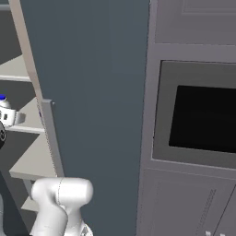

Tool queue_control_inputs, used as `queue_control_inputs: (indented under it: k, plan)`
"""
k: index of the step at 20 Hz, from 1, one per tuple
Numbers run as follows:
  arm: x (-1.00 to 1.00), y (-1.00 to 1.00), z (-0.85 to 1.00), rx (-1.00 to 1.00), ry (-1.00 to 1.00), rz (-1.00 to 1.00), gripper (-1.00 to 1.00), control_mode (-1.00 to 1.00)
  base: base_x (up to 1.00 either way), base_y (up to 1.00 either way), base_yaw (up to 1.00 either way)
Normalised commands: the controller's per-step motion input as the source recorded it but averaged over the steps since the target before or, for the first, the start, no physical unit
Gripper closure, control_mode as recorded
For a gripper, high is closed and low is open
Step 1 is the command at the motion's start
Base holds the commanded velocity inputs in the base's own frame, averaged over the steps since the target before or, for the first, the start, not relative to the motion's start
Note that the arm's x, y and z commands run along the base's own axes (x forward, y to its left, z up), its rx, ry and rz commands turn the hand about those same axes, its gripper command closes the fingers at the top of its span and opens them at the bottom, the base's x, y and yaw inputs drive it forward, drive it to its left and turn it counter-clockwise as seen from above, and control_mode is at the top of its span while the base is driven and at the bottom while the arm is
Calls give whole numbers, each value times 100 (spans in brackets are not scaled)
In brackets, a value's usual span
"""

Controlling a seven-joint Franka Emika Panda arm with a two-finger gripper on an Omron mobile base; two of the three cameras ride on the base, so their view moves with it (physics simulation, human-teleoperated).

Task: Take the bottled waters from the counter and place them in the freezer to freeze. Close the freezer door after placing the bottles.

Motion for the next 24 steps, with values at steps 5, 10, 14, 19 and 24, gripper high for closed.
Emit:
queue_control_inputs:
  k: [5, 10, 14, 19, 24]
  plan:
    - [2, 43, -4, 0, 12, 0, 100, -100, 0, 0, 0]
    - [0, 21, 0, -7, 7, 1, 100, -100, 0, 0, 0]
    - [1, 8, -15, -15, 2, 0, 100, -100, 0, 0, 0]
    - [0, 25, -32, -14, 0, 0, 100, -100, 0, 0, 0]
    - [22, 23, -14, -3, 0, 0, 100, -100, 0, 0, 0]
